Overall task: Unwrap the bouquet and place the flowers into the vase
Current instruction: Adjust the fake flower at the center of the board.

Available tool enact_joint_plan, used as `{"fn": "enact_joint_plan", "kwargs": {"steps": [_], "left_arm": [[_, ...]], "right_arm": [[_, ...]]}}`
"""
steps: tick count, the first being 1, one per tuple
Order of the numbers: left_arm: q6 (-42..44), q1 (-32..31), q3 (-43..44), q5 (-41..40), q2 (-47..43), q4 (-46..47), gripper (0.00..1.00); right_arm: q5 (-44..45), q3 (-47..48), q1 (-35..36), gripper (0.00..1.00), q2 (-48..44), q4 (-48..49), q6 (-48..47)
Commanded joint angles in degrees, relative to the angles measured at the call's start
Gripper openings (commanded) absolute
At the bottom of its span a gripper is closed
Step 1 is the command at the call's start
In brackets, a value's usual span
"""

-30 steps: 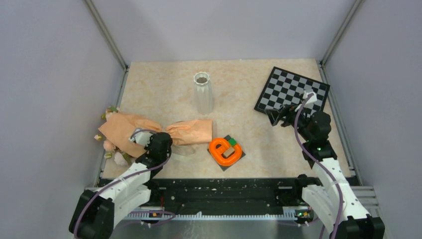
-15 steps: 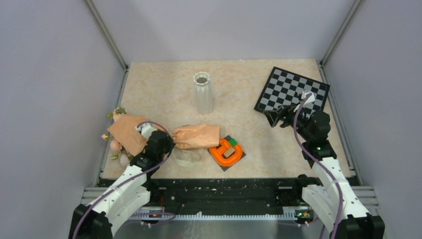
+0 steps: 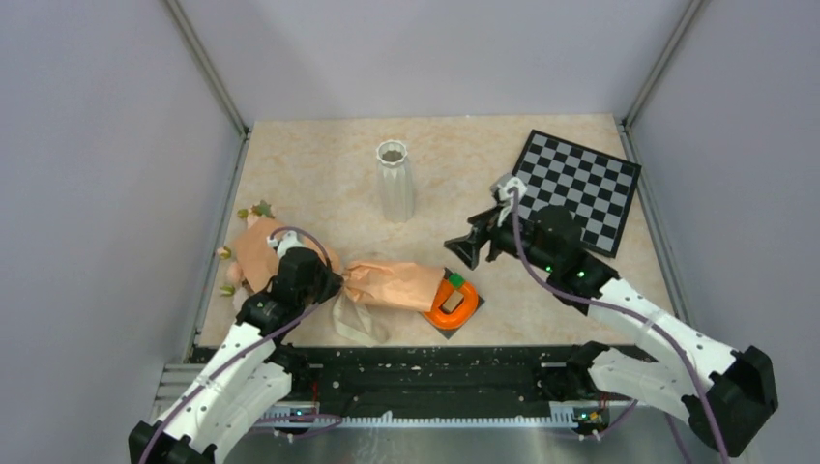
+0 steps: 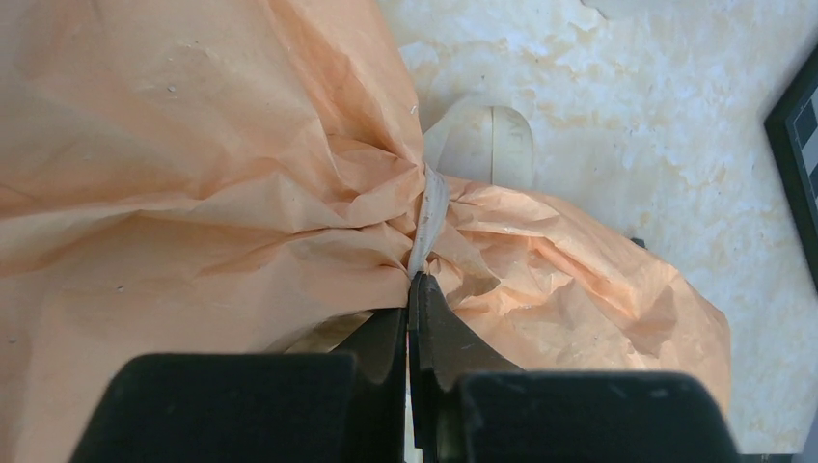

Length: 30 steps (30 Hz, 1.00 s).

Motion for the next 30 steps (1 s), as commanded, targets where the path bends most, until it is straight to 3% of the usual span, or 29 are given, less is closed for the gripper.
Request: {"fn": "enact_joint_plan", "kwargs": {"steps": [1, 4, 13, 19, 24, 30], "left_arm": [[0.9, 0.0, 2.8, 3.9, -0.4, -1.8, 0.00], [2.2, 0.0, 2.9, 5.0, -0.5, -2.9, 0.00], [5.5, 0.1, 2.1, 9.0, -0.9, -2.6, 0.01], [3.2, 0.1, 5.8, 1.8, -1.1, -8.9, 0.50], [5.0, 0.2, 11.2, -1.2, -4.2, -14.1, 0.71], [11.0, 2.3, 17.7, -8.8, -1.1, -19.8, 0.88]], "right_arm": [[7.9, 7.7, 10.7, 0.83, 8.9, 1.5, -2.9], [11.1, 12.5, 17.5, 0.83, 16.5, 1.5, -1.5], [11.3, 19.7, 28.3, 0.82, 33.9, 4.3, 3.6], [12.9, 21.7, 29.1, 0.82, 40.0, 7.7, 3.9], [13.9, 26.0, 29.4, 0.82, 44.7, 6.4, 3.6], [14.0, 29.3, 30.5, 0.82, 49.8, 7.0, 0.8]]}}
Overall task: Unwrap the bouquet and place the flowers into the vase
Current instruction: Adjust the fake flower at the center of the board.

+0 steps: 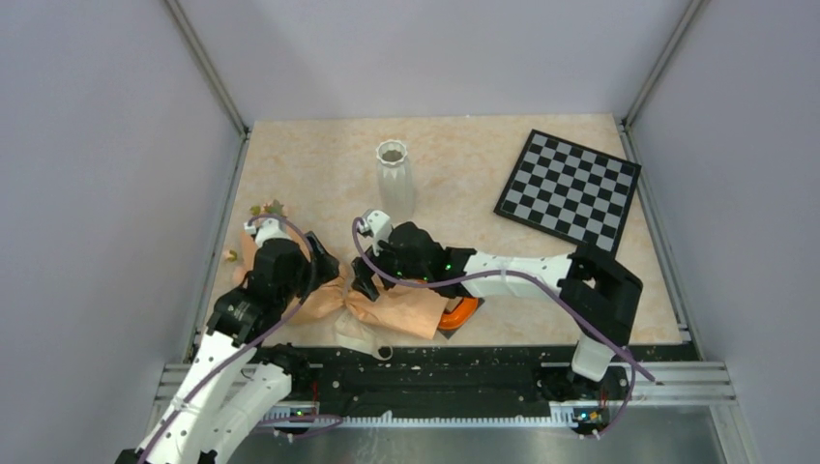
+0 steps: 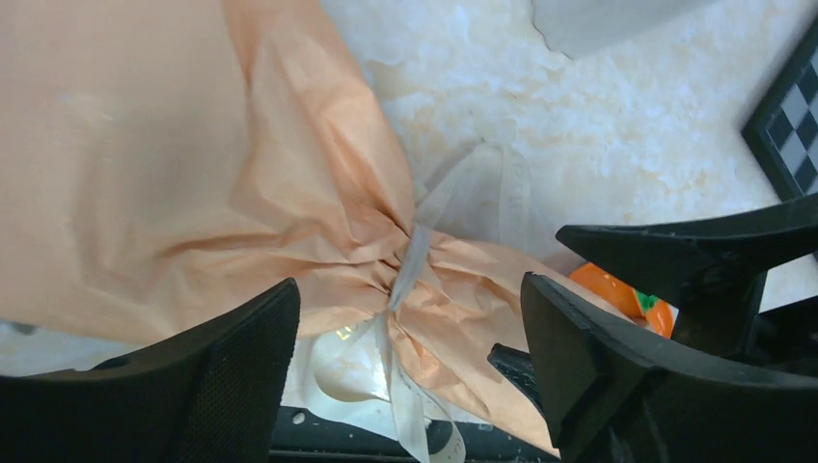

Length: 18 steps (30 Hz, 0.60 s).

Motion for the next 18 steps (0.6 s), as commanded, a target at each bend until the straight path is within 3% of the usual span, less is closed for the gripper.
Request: {"fn": "enact_joint_plan", "kwargs": {"steps": [1, 8, 18], "left_arm": [[6.0, 3.4, 4.9, -6.1, 2.6, -3.7, 0.90], [12.1, 20.1, 5.9, 0.6, 5.8, 3.9, 0.94], [7.0, 22.5, 6.0, -7.3, 1.3, 9.3, 0.96]], "right_arm": [[0.6, 4.1, 1.3, 0.82, 3.2, 3.4, -2.3], [-0.9, 5.2, 2.8, 0.81, 6.7, 6.8, -4.2], [2.6, 14.7, 4.7, 0.81, 17.3, -0.4, -10.7]]}}
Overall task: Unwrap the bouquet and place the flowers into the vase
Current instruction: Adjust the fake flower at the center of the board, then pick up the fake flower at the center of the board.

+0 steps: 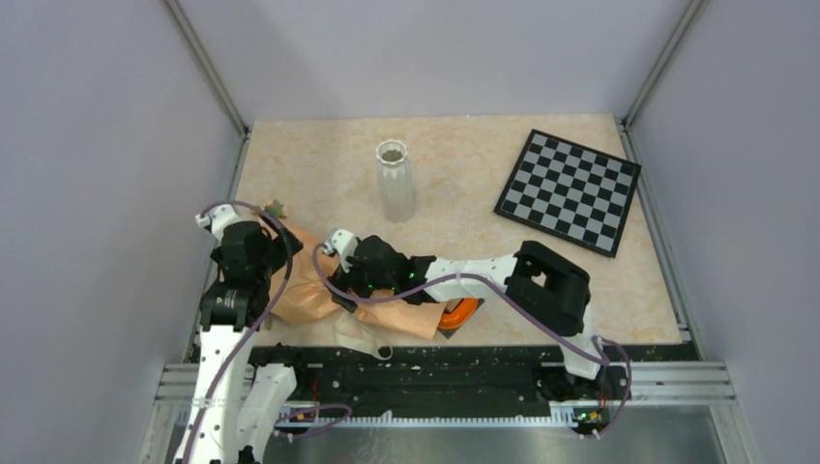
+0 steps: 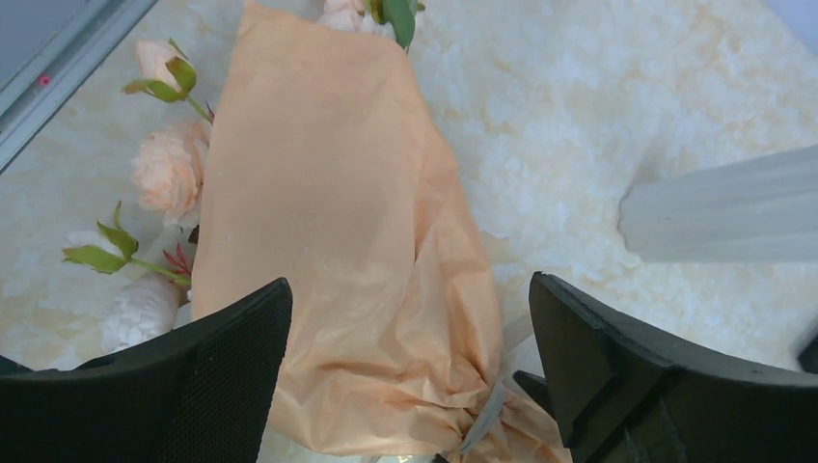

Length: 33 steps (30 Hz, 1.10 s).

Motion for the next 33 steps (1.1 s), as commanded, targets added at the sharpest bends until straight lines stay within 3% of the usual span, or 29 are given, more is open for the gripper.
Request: {"fn": "enact_joint_plan", "kwargs": {"steps": [1, 8, 19, 21, 26, 33], "left_arm": [[-4.1, 0.3, 0.7, -5.0, -4.3, 4.2, 0.96], [-7.0, 0.4, -1.0, -10.2, -9.4, 2.7, 0.98], [-6.5, 0.3, 2.1, -7.3, -11.1, -0.7, 0.99], [-6.5, 0.4, 2.9, -6.1, -11.4, -1.4, 0.99], [-4.4, 0.4, 6.2, -1.5, -10.2, -3.6, 0.99], [0.7, 0.4, 19.1, 11.2, -3.7, -9.6, 0.99]], "right_arm": [[1.8, 5.2, 0.7, 0.81, 4.0, -3.3, -4.8], [2.6, 8.0, 2.3, 0.81, 6.9, -7.7, -9.3], [11.3, 14.1, 5.9, 0.79, 13.7, -15.8, -14.3], [12.2, 14.8, 6.1, 0.73, 14.5, -16.6, -14.1], [13.0, 13.5, 6.1, 0.45, 12.9, -14.6, -11.3], [11.1, 12.0, 4.2, 0.23, 4.2, -9.6, -2.5]]}}
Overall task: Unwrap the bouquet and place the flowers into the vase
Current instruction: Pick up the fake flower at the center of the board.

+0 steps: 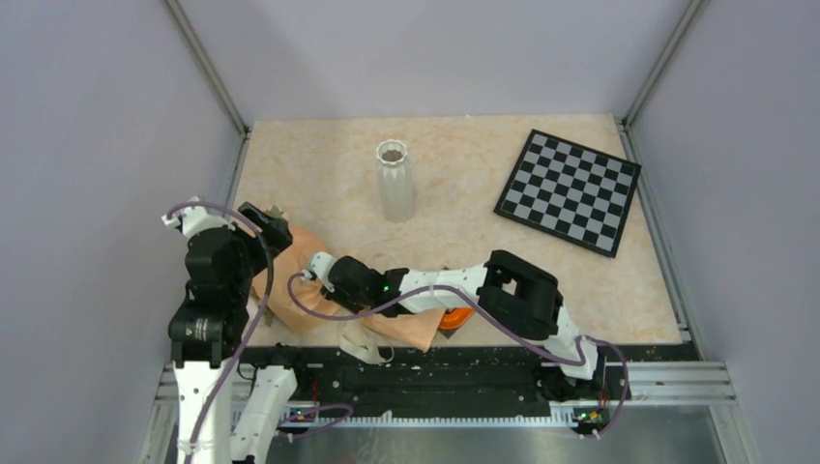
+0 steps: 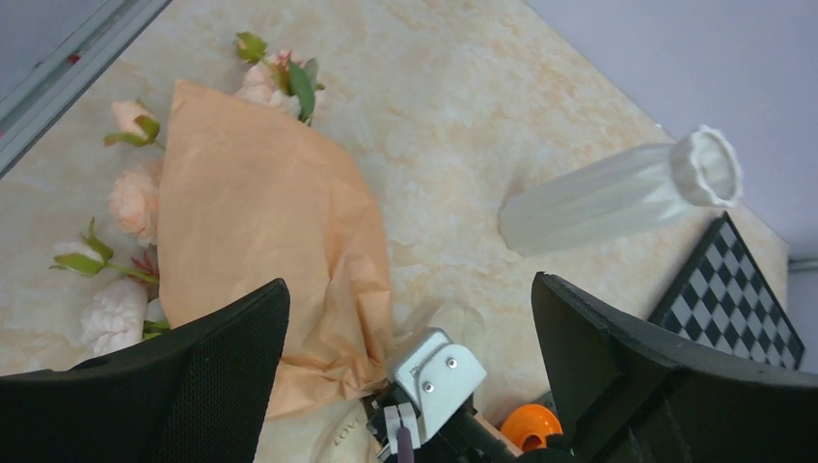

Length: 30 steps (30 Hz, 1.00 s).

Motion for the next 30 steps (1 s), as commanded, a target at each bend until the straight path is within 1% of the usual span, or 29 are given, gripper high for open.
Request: {"fn": "enact_joint_plan", "kwargs": {"steps": [1, 4, 5, 9, 15, 18, 20, 23, 26, 28, 30], "left_arm": [[4.4, 0.2, 8.8, 9.7, 3.2, -2.2, 0.99], [5.6, 0.3, 13.1, 15.3, 3.1, -1.8, 0.99], [5.7, 0.2, 14.8, 17.8, 3.5, -1.9, 0.99], [5.3, 0.2, 20.4, 29.1, 5.4, -1.0, 0.99], [6.2, 0.2, 21.8, 45.2, 5.1, 5.6, 0.99], [4.7, 0.2, 20.4, 55.1, 3.4, 12.3, 0.99], [2.8, 0.2, 18.4, 59.5, 1.9, 16.8, 0.99], [1.8, 0.2, 15.3, 61.2, 1.1, 20.1, 0.99], [0.5, 0.3, 10.7, 62.9, 1.1, 25.0, 0.99], [-4.4, 0.2, 6.6, 65.1, 1.2, 32.7, 0.99], [-11.7, 0.3, 2.2, 66.3, 1.4, 42.9, 0.99]], "right_arm": [[-2.2, -0.7, -1.7, 0.19, -8.9, 3.7, 8.4], [-5.4, -0.7, -3.5, 0.02, -13.1, 4.9, 12.0], [-6.2, -0.8, -3.9, 0.00, -14.7, 5.5, 12.7], [-7.5, -1.2, -5.5, 0.00, -21.4, 6.7, 14.8], [-6.8, -4.2, -8.4, 0.00, -32.6, 8.8, 18.0], [-5.7, -6.1, -10.4, 0.00, -37.7, 9.4, 20.4], [-7.2, -8.1, -12.8, 0.00, -40.9, 10.7, 23.1], [-11.8, -12.4, -16.4, 0.00, -46.2, 15.5, 27.4], [-14.3, -14.7, -18.3, 0.00, -50.6, 17.5, 29.5], [-15.3, -15.5, -18.4, 0.00, -52.8, 18.2, 30.4], [-17.4, -16.0, -18.5, 0.00, -54.4, 19.3, 31.4]]}}
